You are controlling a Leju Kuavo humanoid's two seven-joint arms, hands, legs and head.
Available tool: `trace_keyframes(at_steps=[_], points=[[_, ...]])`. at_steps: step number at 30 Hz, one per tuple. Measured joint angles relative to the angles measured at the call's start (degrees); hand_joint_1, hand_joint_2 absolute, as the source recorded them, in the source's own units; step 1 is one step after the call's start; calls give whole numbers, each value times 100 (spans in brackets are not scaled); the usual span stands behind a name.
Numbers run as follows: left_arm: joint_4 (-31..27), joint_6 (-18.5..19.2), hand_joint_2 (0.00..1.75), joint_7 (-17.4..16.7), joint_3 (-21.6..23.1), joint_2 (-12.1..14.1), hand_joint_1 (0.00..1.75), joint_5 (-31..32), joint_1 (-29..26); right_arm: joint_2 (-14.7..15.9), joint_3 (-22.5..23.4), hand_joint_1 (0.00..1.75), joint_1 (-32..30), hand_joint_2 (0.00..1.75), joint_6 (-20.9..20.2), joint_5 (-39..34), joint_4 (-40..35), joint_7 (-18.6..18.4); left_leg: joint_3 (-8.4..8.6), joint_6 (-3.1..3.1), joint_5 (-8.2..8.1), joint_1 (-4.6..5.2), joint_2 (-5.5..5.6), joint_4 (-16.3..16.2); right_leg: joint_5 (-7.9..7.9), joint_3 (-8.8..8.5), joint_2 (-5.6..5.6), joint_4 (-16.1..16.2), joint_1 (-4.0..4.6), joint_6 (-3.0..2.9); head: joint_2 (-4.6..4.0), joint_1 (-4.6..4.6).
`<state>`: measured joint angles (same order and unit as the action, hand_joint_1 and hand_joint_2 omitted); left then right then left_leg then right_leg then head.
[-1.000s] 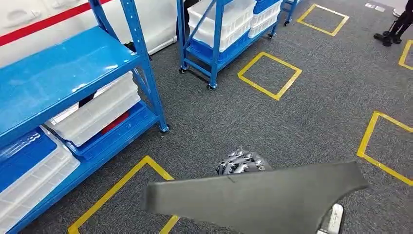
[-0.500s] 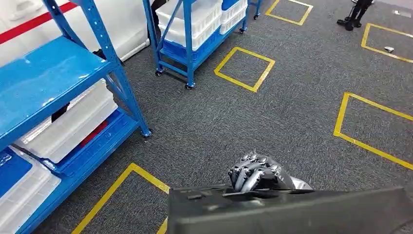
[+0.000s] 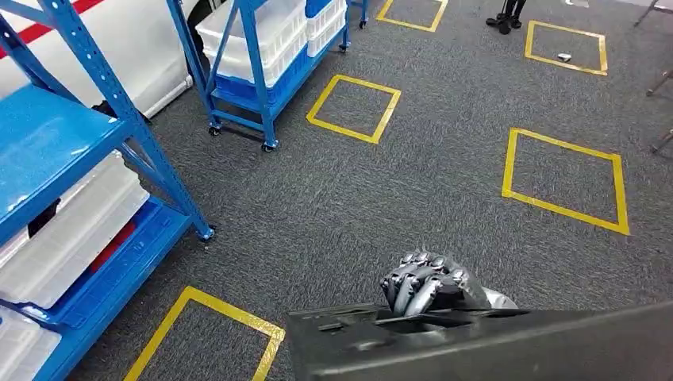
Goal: Take the parts from the cabinet and place them on the table.
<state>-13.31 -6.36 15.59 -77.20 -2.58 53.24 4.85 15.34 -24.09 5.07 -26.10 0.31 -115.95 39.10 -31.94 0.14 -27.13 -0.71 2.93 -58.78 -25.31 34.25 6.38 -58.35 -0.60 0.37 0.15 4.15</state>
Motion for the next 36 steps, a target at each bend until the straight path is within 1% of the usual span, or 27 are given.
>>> trace_keyframes(at_steps=[6, 7, 8, 9, 10, 11, 12, 13, 16, 17, 18, 19, 20, 21, 22, 23, 24, 25, 26, 27, 28, 29, 32, 33, 34, 35, 36], points=[[-2, -4, 175, 4, -4, 0, 0, -4, 0, -7, 0, 175, -18, 175, 0, 15, -7, 0, 1, 6, 4, 0, -5, 3, 0, 0, 4, 0, 0, 6, 0, 0], [-2, -9, 175, 9, -9, 0, 0, -7, -1, -13, 0, 175, -36, 175, 0, 28, -13, 0, 2, 12, 8, -1, -11, 8, 0, 1, 8, -2, 1, 11, 0, 0], [-9, -31, 175, 28, -31, 0, 0, -15, -2, -41, -2, 175, -127, 175, 0, 98, -37, 0, 9, 48, 31, -20, -51, 49, -4, 10, 42, -11, 1, 33, 0, 0], [-35, -67, 175, 54, -96, 28, 0, -25, -34, -154, -20, 175, -245, 175, 99, 214, -83, 0, 28, 134, 54, -12, -237, 100, -432, 303, -518, -644, 4, 82, 0, 0], [-39, -74, 175, 52, -100, 39, 0, -2, -47, -164, -22, 175, -259, 175, 149, 216, -81, 0, 24, 138, 51, 3, -280, 98, -574, 444, -564, -932, -6, 97, 0, -2], [-52, -85, 175, -72, -103, 142, 0, 94, -90, -166, -2, 175, -634, 175, 369, 216, -89, 0, 25, 153, 23, 44, -539, 91, -684, 765, -615, -1619, -23, 106, 0, -2], [-52, -85, 175, -99, -103, 168, 0, 120, -83, -166, 4, 175, -727, 175, 371, 216, -150, 0, 57, 142, -3, 69, -677, 92, -118, 57, -800, -327, 24, 2, 0, 0], [-52, -85, 175, -101, -103, 170, 0, 125, -85, -166, 15, 175, -734, 175, 372, 216, -177, 0, 74, 121, -18, 88, -721, 90, -168, -103, -1074, -6, 109, -88, 0, 0], [-55, -83, 175, -105, -103, 197, 0, 131, -83, -166, 42, 175, -803, 175, 380, 216, -216, 0, 111, 28, -44, 67, -866, 112, -137, -86, -920, 9, 146, -131, 0, 0], [-55, -83, 175, -103, -103, 197, 0, 133, -76, -166, 46, 175, -835, 175, 385, 218, -232, 0, 142, 2, -40, 70, -919, 140, -118, -89, -853, 42, 148, -165, 0, 0], [-55, -83, 175, -103, -103, 208, 0, 136, -67, -168, 46, 175, -864, 175, 407, 223, -264, 0, 121, -36, -87, 98, -927, 112, -44, -149, -790, 155, 62, -212, 0, 2], [-57, -79, 175, -99, -103, 227, 0, 149, -60, -170, 46, 175, -899, 175, 454, 233, -290, 0, 99, -65, -181, 65, -656, -23, -21, -180, -758, 201, 65, -211, 0, 0], [-57, -65, 175, -92, -100, 227, 0, 173, -64, -168, 46, 175, -912, 175, 492, 258, -299, 0, -43, -67, -405, 53, -463, -365, -7, -180, -711, 200, 49, -238, 0, 2], [-57, -48, 175, -68, -100, 240, 0, 184, -77, -170, 48, 175, -946, 175, 561, 268, -308, 0, -269, -80, -665, 47, -375, -860, -7, -176, -643, 197, 49, -241, 0, 2], [-57, -30, 175, -57, -100, 267, 0, 206, -90, -177, 46, 175, -997, 175, 623, 286, -328, 0, -498, -97, -853, 45, -345, -1352, -8, -177, -572, 195, 50, -242, 0, 2], [-57, -11, 175, -48, -100, 291, 0, 241, -107, -183, 46, 175, -1054, 175, 684, 308, -350, 0, -662, -109, -933, 44, -342, -1675, -10, -176, -506, 188, 49, -244, 0, 2], [-57, 13, 175, -42, -98, 323, 0, 256, -117, -183, 46, 175, -1101, 175, 741, 327, -374, 0, -717, -120, -873, 38, -342, -1750, -11, -178, -427, 180, 44, -242, 0, 2], [-57, 37, 175, -40, -92, 341, 0, 271, -115, -186, 42, 175, -1130, 175, 791, 363, -393, 0, -637, -125, -667, 27, -340, -1518, -17, -181, -347, 169, 37, -232, 0, 2], [-57, 55, 175, -42, -83, 369, 0, 297, -106, -186, 28, 175, -1163, 175, 859, 382, -428, 0, -424, -130, -370, 9, -315, -1045, -33, -190, -266, 142, 24, -209, 0, 2], [-57, 77, 175, -50, -74, 380, 0, 306, -99, -186, 9, 175, -1190, 175, 929, 408, -478, 0, -157, -136, -80, -16, -231, -467, -55, -195, -196, 105, 11, -179, 0, 2], [-57, 83, 175, -57, -74, 393, 0, 321, -98, -186, 0, 175, -1203, 175, 968, 419, -507, 0, 7, -148, 36, -64, 39, -56, -80, -169, -141, 65, 10, -140, 0, 0], [-57, 90, 175, -59, -72, 398, 0, 337, -88, -186, -4, 175, -1199, 175, 986, 428, -529, 0, 39, -133, -38, -60, 150, 58, -105, -116, -74, -28, 43, -100, 0, 0], [-57, 99, 175, -66, -59, 402, 0, 361, -64, -181, -13, 175, -1268, 175, 990, 347, -614, 0, 31, -10, -23, -3, -3, 11, -59, -52, 84, 10, -13, 3, 0, 0], [-57, 114, 175, -61, -52, 402, 0, 374, -42, -166, -13, 175, -1284, 175, 986, 306, -642, 0, 29, 43, 10, -31, -71, 50, -61, -41, 143, -4, -19, 36, 0, -2], [-57, 127, 175, -53, -41, 404, 0, 385, -18, -137, -13, 175, -1306, 175, 973, 266, -680, 0, 43, 79, 28, -37, -145, 73, -141, 0, -70, -119, -14, 40, 0, -2], [-57, 142, 175, -44, -33, 409, 0, 407, -9, -133, -15, 175, -1298, 175, 955, 238, -714, 0, 45, 91, 31, -30, -183, 86, -315, 121, -330, -367, 17, 59, 0, -2], [-57, 157, 175, -29, -13, 409, 0, 426, -14, -120, -18, 175, -1287, 175, 912, 192, -752, 0, 40, 119, 28, -15, -248, 85, -537, 319, -461, -771, 14, 73, 0, -2]])
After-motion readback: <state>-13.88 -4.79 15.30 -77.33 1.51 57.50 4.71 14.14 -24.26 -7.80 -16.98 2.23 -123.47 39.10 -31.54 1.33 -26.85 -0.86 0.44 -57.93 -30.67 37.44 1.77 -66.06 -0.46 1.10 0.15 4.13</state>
